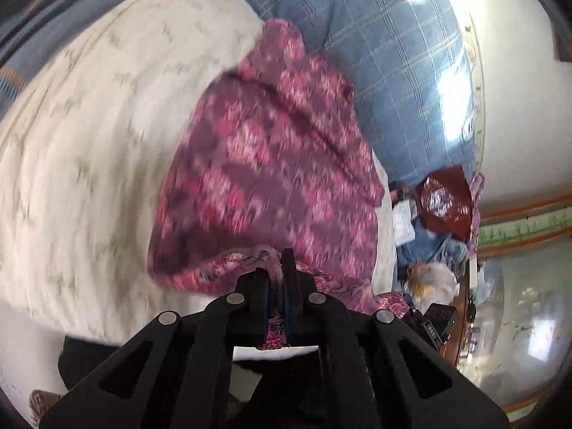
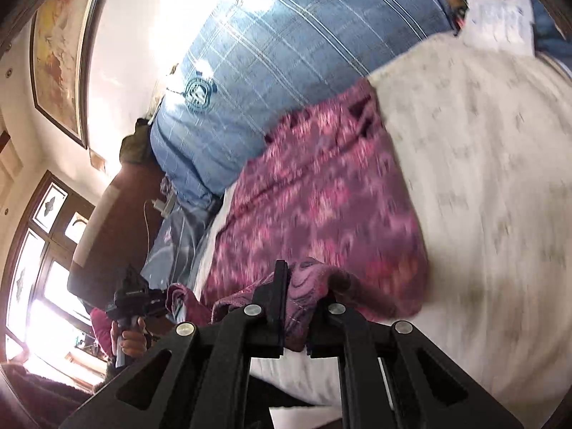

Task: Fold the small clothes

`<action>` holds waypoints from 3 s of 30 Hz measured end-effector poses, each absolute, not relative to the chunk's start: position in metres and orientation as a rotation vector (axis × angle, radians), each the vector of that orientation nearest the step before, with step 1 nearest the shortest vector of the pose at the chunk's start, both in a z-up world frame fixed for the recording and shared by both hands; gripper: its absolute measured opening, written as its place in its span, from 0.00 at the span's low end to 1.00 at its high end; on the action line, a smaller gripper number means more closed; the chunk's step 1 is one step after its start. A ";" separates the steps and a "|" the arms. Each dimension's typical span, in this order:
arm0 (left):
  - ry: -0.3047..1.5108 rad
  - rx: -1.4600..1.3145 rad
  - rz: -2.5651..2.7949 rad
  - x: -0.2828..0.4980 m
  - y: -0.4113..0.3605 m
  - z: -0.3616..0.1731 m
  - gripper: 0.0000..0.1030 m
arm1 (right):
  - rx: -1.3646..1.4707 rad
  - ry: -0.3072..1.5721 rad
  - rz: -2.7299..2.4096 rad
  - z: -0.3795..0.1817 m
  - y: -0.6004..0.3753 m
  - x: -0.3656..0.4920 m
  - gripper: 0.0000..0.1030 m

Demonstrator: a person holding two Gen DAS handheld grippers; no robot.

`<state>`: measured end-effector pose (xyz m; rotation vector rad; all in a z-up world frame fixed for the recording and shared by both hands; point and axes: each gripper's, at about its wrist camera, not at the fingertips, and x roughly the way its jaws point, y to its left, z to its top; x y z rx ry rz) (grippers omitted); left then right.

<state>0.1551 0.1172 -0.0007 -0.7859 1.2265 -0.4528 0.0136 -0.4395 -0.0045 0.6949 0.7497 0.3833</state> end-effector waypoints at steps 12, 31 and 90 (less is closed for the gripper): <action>1.062 -0.754 -0.337 0.287 0.115 0.021 0.04 | 0.670 0.676 0.344 0.023 -0.454 0.156 0.07; 1.193 -0.708 -0.286 0.457 0.082 -0.036 0.04 | 0.893 0.810 0.150 -0.060 -0.493 0.320 0.11; 1.125 -0.435 -0.369 0.387 0.121 -0.003 0.69 | 0.680 0.786 -0.007 -0.017 -0.537 0.207 0.32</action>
